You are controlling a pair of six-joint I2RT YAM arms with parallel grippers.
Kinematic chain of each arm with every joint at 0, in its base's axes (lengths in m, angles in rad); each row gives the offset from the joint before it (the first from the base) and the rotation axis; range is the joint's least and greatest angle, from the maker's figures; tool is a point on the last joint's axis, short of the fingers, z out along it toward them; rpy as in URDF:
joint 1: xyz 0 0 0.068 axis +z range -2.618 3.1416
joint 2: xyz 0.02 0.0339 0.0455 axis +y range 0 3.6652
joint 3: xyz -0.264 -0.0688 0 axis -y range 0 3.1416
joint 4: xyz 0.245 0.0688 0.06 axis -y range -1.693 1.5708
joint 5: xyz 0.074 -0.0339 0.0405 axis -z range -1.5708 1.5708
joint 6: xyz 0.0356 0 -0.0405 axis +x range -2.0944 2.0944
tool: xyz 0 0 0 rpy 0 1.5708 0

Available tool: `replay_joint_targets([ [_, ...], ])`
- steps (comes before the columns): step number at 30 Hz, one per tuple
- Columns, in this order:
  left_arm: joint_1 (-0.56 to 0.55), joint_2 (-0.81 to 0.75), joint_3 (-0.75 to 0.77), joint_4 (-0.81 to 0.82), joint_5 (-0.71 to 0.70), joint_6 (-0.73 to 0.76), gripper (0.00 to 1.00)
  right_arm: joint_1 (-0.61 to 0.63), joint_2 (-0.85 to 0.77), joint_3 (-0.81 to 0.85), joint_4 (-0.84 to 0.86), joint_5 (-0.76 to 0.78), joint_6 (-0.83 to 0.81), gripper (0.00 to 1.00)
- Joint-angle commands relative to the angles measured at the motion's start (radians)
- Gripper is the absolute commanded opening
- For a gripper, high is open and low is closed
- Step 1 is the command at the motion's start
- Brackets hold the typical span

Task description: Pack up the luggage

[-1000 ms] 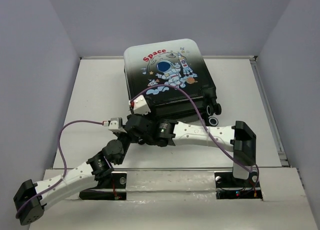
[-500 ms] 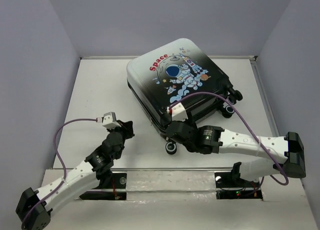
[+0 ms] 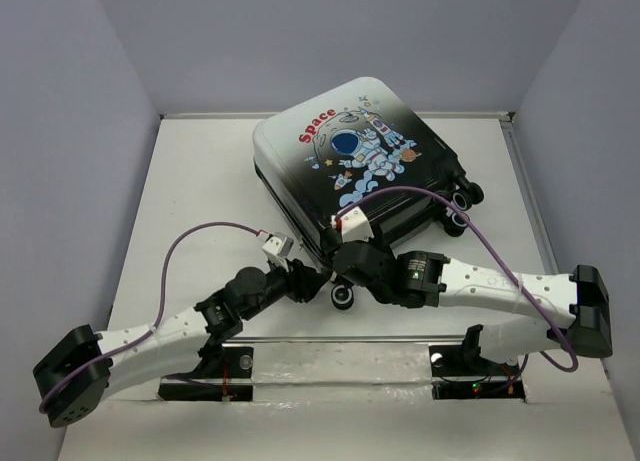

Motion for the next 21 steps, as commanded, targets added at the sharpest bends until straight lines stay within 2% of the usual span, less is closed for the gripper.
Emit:
replay_joint_targets([
  [1, -0.017, 0.047, 0.039, 0.163, 0.085, 0.035, 0.59, 0.002, -0.014, 0.051, 0.132, -0.001, -0.025, 0.07],
  [5, -0.042, 0.110, 0.055, 0.213, 0.056, 0.038, 0.68, 0.002, -0.003, 0.055, 0.140, -0.006, -0.027, 0.07],
  [10, -0.057, 0.226, 0.083, 0.291, 0.042, 0.033, 0.70, 0.002, 0.001, 0.052, 0.158, -0.021, -0.027, 0.07],
  [18, -0.105, 0.337, 0.115, 0.382, -0.079, -0.004, 0.66, 0.002, 0.001, 0.037, 0.195, -0.070, -0.027, 0.07],
  [21, -0.129, 0.364, 0.131, 0.388, -0.161, -0.031, 0.58, 0.002, 0.006, 0.034, 0.214, -0.094, -0.030, 0.07],
])
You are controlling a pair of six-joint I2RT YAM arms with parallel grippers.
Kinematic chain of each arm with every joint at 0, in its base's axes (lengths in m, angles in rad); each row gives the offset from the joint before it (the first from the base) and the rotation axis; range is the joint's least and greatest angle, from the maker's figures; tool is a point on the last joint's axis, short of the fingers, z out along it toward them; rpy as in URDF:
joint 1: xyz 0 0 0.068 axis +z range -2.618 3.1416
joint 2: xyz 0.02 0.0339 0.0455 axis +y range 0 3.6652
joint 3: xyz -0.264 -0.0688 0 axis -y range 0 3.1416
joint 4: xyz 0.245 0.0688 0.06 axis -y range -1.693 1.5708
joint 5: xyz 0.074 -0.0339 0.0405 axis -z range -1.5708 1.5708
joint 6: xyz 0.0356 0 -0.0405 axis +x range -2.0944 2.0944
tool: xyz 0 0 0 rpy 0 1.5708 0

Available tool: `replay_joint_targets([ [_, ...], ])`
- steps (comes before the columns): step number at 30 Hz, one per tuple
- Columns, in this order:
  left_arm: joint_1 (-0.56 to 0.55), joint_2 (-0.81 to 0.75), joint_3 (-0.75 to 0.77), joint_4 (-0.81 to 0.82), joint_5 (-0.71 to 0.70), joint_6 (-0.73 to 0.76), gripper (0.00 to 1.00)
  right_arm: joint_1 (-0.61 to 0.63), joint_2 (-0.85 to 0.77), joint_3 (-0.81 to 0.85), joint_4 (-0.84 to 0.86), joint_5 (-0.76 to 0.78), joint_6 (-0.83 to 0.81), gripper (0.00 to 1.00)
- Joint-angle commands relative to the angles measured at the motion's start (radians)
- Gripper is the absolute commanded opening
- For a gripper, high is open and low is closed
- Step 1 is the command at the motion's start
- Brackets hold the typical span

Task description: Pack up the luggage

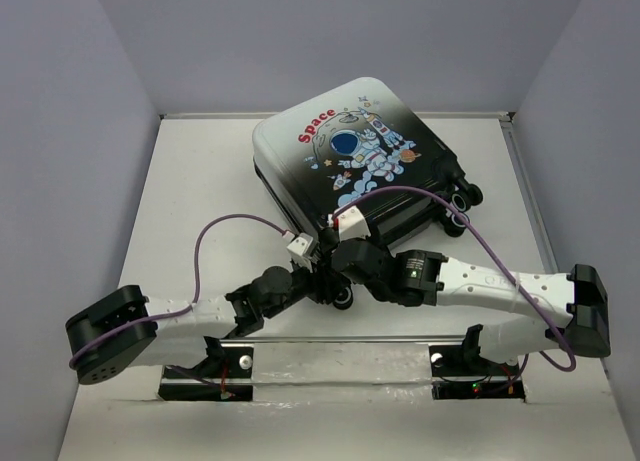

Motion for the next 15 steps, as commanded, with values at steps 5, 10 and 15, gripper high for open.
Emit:
replay_joint_targets([
  [5, -0.063, 0.048, 0.072, 0.132, -0.313, -0.093, 0.42, 0.021, 0.010, 0.023, 0.208, -0.085, -0.008, 0.07],
  [10, -0.068, 0.057, 0.085, 0.131, -0.433, -0.160, 0.24, 0.030, 0.016, 0.014, 0.227, -0.096, -0.005, 0.07],
  [15, -0.069, 0.032, 0.096, 0.083, -0.516, -0.207, 0.06, 0.030, 0.001, -0.019, 0.233, -0.095, 0.016, 0.07],
])
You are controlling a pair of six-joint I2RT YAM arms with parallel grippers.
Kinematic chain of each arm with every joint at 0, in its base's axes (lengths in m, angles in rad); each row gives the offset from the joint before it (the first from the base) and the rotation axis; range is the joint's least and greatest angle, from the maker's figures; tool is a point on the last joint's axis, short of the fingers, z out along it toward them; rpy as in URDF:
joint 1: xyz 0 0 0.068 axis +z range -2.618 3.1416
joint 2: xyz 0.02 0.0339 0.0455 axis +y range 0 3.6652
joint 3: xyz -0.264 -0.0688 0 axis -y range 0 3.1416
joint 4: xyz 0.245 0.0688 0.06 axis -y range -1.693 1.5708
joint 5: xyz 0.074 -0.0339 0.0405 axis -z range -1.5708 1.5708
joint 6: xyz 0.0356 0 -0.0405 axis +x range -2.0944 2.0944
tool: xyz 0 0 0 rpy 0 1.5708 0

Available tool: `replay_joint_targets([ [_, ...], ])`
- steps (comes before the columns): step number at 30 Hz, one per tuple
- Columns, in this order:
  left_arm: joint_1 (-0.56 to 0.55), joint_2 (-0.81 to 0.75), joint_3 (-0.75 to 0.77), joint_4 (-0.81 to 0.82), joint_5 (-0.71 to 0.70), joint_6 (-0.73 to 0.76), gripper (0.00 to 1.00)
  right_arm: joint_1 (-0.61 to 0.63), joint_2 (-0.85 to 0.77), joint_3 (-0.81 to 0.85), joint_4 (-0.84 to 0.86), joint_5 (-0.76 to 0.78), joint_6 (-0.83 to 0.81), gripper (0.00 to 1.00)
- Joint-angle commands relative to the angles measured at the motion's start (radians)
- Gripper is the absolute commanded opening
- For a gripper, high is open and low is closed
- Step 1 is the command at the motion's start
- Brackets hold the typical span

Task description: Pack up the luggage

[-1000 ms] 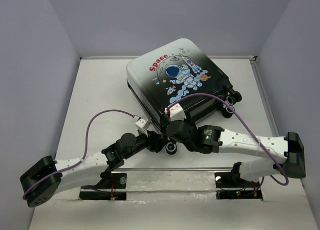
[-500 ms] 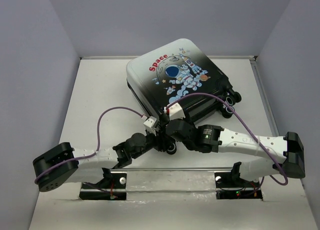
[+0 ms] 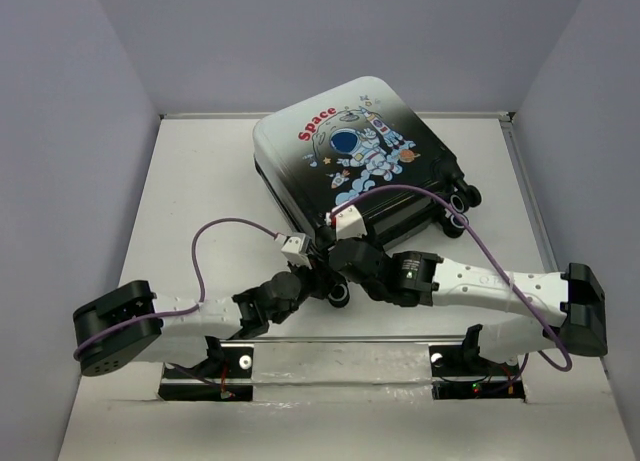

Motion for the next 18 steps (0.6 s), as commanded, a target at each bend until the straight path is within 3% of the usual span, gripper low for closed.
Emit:
replay_joint_targets([
  [1, 0.019, -0.034, 0.064, 0.047, -0.244, -0.048, 0.06, 0.034, -0.032, -0.014, 0.145, -0.061, 0.025, 0.07],
  [6, 0.019, -0.108, 0.068, -0.154, -0.310, -0.085, 0.06, 0.034, -0.085, -0.064, 0.130, -0.024, 0.051, 0.07],
  [8, 0.019, -0.151, 0.062, -0.330, -0.365, -0.126, 0.06, 0.034, -0.124, -0.092, 0.092, 0.004, 0.076, 0.07],
  [9, 0.020, -0.238, 0.053, -0.521, -0.435, -0.160, 0.06, 0.034, -0.150, -0.109, 0.058, 0.024, 0.094, 0.07],
  [10, 0.022, -0.239, 0.048, -0.523, -0.436, -0.174, 0.06, 0.034, -0.161, -0.115, 0.041, 0.033, 0.105, 0.07],
  [14, 0.054, -0.431, 0.039, -0.821, -0.496, -0.210, 0.06, 0.014, -0.219, -0.153, -0.036, 0.056, 0.145, 0.07],
  [18, 0.155, -0.482, 0.039, -0.852, -0.422, -0.186, 0.06, 0.014, -0.271, -0.179, -0.088, 0.064, 0.171, 0.07],
])
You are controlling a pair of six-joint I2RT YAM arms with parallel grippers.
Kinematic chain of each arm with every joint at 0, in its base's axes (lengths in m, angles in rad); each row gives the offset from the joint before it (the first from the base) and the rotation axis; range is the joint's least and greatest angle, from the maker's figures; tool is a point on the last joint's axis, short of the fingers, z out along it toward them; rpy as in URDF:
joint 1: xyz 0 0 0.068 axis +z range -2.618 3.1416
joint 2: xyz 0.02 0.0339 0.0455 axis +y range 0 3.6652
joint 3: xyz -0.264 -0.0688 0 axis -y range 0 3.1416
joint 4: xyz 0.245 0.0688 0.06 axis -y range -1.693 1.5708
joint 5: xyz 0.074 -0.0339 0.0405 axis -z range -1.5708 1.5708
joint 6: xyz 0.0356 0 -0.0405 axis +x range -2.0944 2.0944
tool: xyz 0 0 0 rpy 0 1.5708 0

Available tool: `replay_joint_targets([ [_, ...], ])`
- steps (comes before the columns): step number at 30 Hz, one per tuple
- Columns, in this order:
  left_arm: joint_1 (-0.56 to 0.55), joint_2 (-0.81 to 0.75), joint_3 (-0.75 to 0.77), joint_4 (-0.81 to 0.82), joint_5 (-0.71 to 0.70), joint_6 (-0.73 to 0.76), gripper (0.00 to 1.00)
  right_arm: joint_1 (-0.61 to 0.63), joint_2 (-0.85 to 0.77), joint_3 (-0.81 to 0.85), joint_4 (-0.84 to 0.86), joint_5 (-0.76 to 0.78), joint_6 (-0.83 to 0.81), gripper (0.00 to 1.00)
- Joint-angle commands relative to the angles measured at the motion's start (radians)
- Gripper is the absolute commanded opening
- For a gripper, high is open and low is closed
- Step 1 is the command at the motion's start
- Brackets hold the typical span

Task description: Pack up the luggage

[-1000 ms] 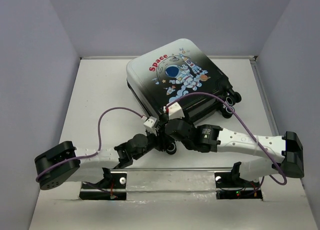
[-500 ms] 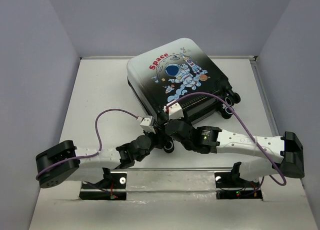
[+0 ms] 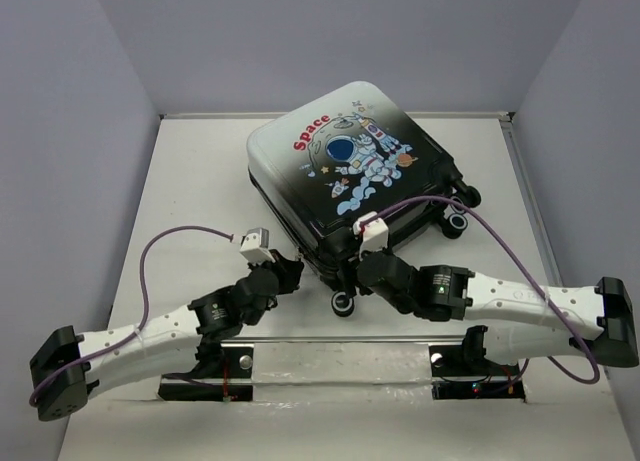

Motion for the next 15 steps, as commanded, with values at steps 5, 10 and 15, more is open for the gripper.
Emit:
replay_joint_targets([
  [5, 0.323, 0.013, 0.032, -0.070, -0.079, 0.121, 0.06, -0.011, -0.114, -0.029, -0.172, 0.076, 0.053, 0.07],
  [10, 0.480, 0.053, 0.096, -0.002, -0.020, 0.196, 0.06, -0.011, -0.103, -0.032, -0.171, 0.071, 0.055, 0.07],
  [15, 0.552, 0.049, 0.139, 0.050, 0.062, 0.218, 0.07, -0.011, -0.122, -0.035, -0.171, 0.065, 0.052, 0.07],
])
